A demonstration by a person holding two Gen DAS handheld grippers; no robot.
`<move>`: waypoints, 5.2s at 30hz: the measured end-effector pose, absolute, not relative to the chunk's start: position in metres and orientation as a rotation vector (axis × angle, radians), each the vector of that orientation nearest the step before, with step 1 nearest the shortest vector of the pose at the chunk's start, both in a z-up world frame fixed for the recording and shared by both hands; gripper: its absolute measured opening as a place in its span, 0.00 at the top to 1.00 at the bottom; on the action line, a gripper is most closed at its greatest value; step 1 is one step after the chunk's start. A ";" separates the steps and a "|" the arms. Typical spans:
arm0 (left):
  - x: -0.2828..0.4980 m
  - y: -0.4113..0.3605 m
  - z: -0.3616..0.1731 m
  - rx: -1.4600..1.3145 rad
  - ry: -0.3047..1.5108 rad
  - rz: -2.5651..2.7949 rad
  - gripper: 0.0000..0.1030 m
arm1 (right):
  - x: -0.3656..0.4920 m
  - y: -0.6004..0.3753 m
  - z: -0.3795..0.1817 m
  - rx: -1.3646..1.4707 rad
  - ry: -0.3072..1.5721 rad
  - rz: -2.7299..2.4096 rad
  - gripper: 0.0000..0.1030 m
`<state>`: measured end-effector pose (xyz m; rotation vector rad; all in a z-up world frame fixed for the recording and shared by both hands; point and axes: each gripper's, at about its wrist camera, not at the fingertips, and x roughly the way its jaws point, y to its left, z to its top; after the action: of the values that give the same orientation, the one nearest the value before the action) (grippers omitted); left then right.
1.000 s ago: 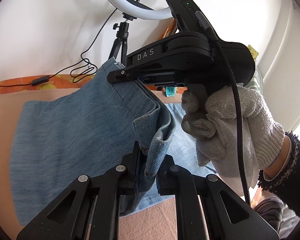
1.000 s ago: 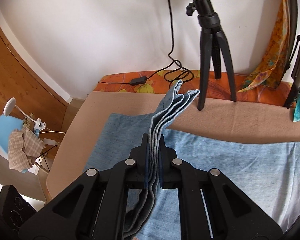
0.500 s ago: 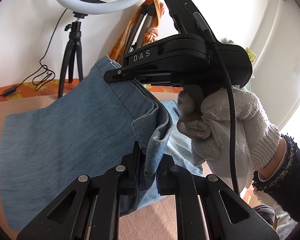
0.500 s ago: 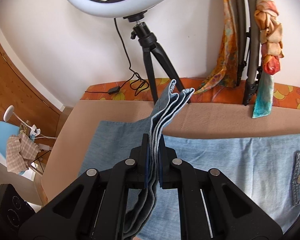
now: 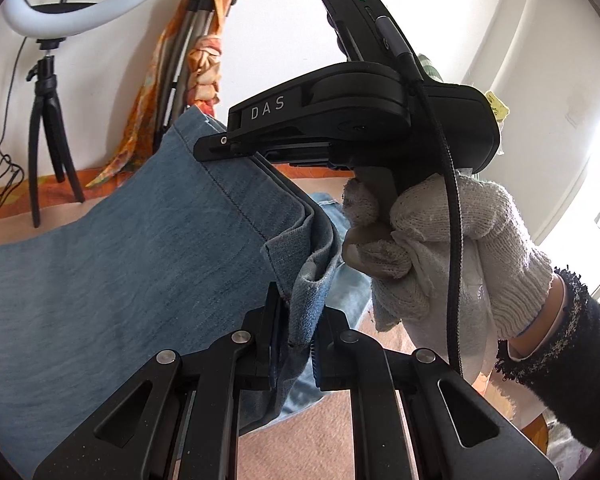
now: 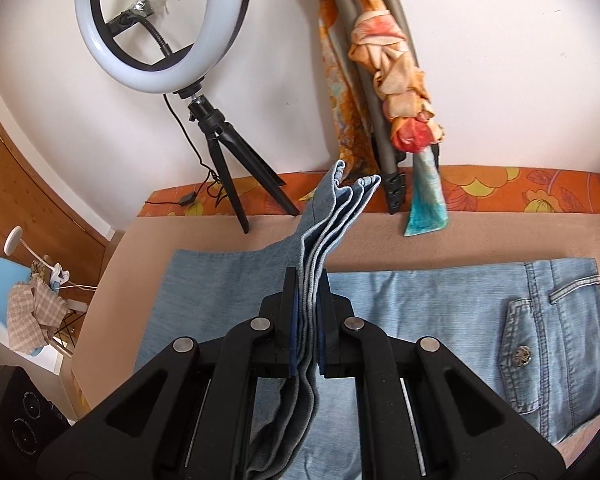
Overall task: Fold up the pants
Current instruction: 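Lift the held hem with both tools and fold it over toward the waist, then open both tools and release the folded jeans, then move both tools over the folded jeans toward its folded edge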
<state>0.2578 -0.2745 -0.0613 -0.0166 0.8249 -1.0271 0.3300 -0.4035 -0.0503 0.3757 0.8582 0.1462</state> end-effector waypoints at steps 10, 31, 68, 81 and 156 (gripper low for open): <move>0.239 -0.341 -0.062 0.028 0.825 -1.110 0.90 | 0.302 -0.477 -0.052 0.397 0.839 0.081 0.93; 0.246 -0.457 -0.097 0.115 0.861 -1.190 0.90 | 0.275 -0.584 -0.093 0.418 0.871 -0.021 0.93; 0.219 -0.422 -0.090 0.202 0.880 -1.188 0.57 | 0.224 -0.596 -0.119 0.409 0.936 -0.183 0.78; 0.228 -0.311 -0.064 0.134 0.836 -1.019 0.45 | 0.210 -0.541 -0.140 0.320 1.041 -0.136 0.72; 0.311 -0.111 -0.168 -0.172 0.987 -0.503 0.35 | 0.446 -0.174 -0.164 0.096 1.246 0.297 0.80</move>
<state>0.3114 -0.1115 -0.1675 -0.1716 0.9868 -0.5028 0.4457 -0.1740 -0.1636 0.0959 1.2461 0.2969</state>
